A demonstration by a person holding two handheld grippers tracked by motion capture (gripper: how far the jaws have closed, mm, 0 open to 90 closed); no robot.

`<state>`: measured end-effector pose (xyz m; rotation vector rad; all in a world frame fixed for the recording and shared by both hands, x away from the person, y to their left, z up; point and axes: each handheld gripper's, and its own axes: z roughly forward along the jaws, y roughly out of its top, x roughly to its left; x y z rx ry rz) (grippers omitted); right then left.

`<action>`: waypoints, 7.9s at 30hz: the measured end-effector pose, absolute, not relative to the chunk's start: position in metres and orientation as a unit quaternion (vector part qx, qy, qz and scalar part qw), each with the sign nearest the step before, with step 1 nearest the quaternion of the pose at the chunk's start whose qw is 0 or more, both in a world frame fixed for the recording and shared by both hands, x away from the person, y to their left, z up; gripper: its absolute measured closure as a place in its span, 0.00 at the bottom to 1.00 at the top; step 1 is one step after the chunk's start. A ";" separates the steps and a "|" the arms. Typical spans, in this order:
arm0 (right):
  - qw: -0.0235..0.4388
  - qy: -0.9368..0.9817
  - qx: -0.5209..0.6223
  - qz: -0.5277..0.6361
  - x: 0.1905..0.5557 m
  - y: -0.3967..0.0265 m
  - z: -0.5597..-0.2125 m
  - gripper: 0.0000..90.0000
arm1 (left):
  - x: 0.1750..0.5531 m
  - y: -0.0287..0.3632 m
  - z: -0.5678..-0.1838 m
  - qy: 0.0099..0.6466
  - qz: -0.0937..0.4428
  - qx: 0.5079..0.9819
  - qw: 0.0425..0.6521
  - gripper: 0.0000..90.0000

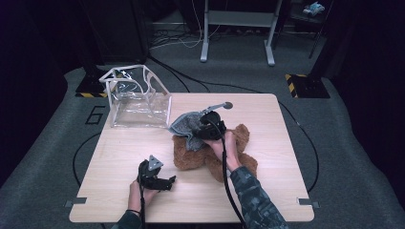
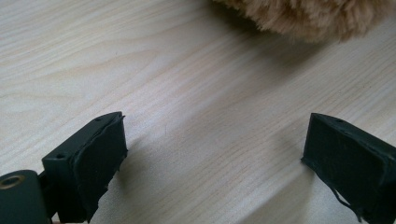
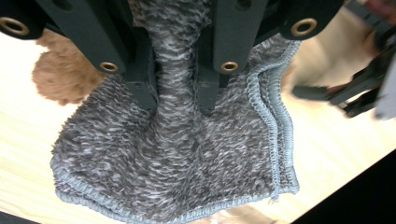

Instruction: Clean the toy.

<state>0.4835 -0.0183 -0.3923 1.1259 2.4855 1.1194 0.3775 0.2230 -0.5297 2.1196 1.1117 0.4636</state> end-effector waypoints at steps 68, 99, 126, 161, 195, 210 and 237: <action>0.070 0.839 0.348 0.411 0.406 -0.050 -0.399 0.82 | 0.378 0.222 -0.530 0.434 0.187 0.811 0.346 0.06; 0.085 0.860 0.337 0.374 0.427 -0.019 -0.406 0.81 | 0.378 0.223 -0.530 0.435 0.186 0.811 0.346 0.06; 0.045 0.849 0.352 0.391 0.387 -0.051 -0.435 0.80 | 0.381 0.228 -0.480 0.418 0.180 0.796 0.398 0.07; 0.160 0.838 0.416 0.315 0.472 -0.072 -0.384 0.42 | 0.435 0.144 -0.457 0.356 0.190 0.822 0.402 0.25; 0.167 0.837 0.441 0.276 0.506 -0.084 -0.406 0.85 | 0.431 0.143 -0.464 0.359 0.198 0.817 0.407 0.26; 0.176 0.810 0.493 0.265 0.503 -0.132 -0.413 0.86 | 0.431 0.144 -0.464 0.360 0.196 0.817 0.405 0.26; 0.151 0.839 0.398 0.340 0.487 -0.051 -0.380 0.86 | 0.431 0.143 -0.464 0.363 0.203 0.815 0.404 0.26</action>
